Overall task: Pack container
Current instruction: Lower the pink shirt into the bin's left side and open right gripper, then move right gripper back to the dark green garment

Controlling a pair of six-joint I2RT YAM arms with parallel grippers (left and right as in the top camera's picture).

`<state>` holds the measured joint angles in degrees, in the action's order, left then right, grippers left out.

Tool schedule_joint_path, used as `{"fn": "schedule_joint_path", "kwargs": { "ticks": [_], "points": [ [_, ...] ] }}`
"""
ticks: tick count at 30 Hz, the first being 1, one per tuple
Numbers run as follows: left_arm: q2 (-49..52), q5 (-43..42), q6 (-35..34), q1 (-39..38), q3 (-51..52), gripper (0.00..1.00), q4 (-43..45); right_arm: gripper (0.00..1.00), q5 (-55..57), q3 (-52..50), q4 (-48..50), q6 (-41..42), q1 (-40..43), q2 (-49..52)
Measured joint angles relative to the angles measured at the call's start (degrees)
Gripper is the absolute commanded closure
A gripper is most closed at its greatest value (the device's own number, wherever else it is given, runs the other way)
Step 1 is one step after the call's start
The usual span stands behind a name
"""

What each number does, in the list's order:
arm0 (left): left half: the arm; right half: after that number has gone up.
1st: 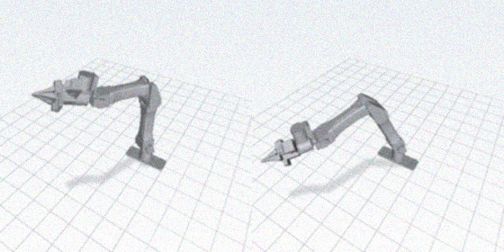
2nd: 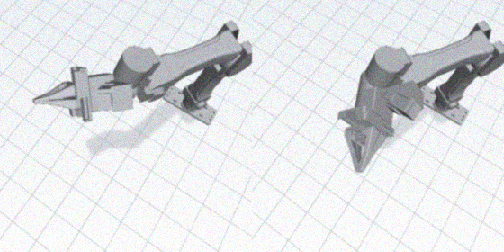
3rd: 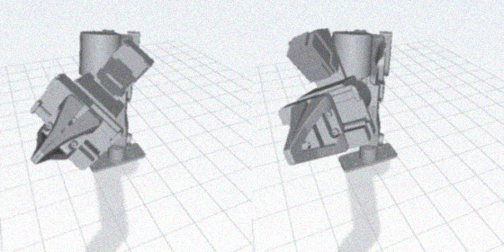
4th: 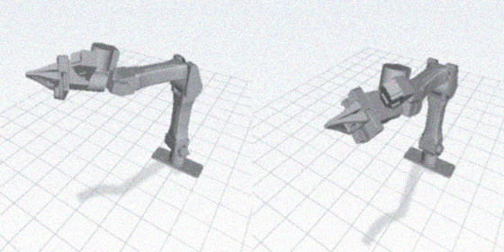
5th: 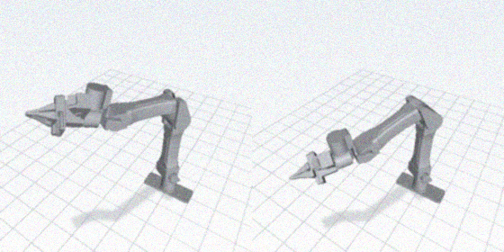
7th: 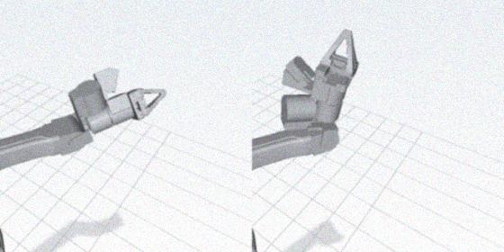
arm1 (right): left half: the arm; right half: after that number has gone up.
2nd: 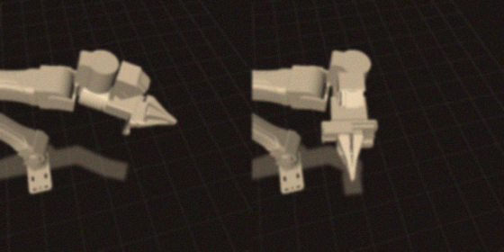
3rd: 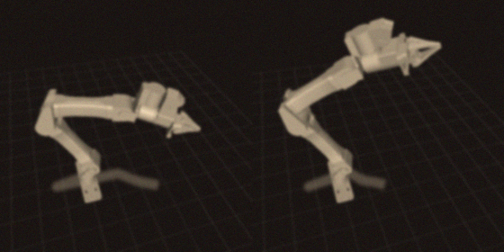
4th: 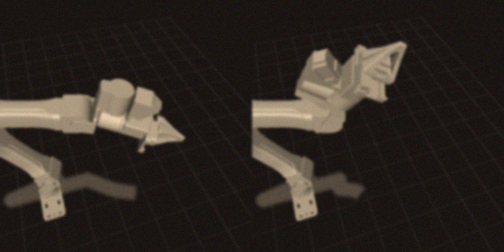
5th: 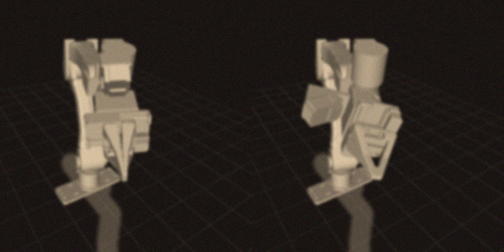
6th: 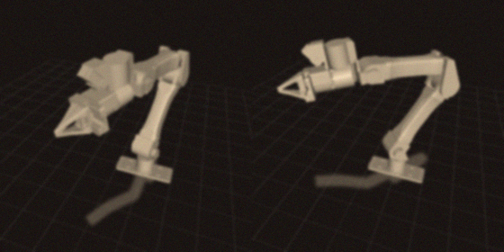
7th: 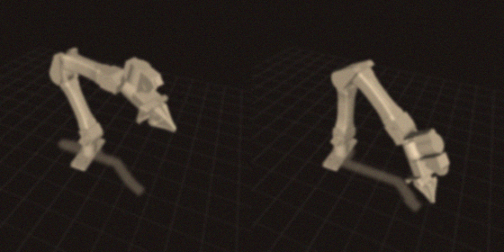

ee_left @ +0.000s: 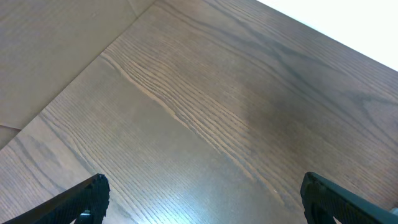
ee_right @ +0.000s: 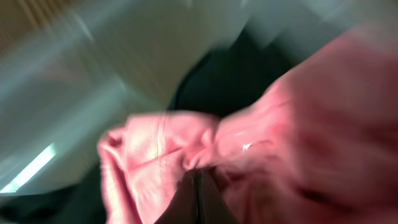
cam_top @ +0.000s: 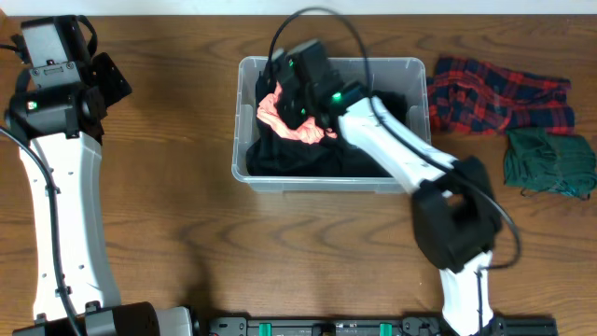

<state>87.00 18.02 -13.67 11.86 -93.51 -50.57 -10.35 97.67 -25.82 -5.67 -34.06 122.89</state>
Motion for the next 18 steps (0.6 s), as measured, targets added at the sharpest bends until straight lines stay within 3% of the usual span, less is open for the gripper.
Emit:
{"fn": "schedule_joint_path", "kwargs": {
  "ticks": [11,18],
  "points": [
    [0.0,0.0,0.0,0.0,0.0,0.02,0.0,0.95,-0.8,1.0,-1.4,0.3,0.3,3.4],
    [0.0,0.0,0.0,0.0,0.0,0.02,0.0,0.85,1.6,1.0,-5.7,2.0,6.2,-6.3]
  ]
}}
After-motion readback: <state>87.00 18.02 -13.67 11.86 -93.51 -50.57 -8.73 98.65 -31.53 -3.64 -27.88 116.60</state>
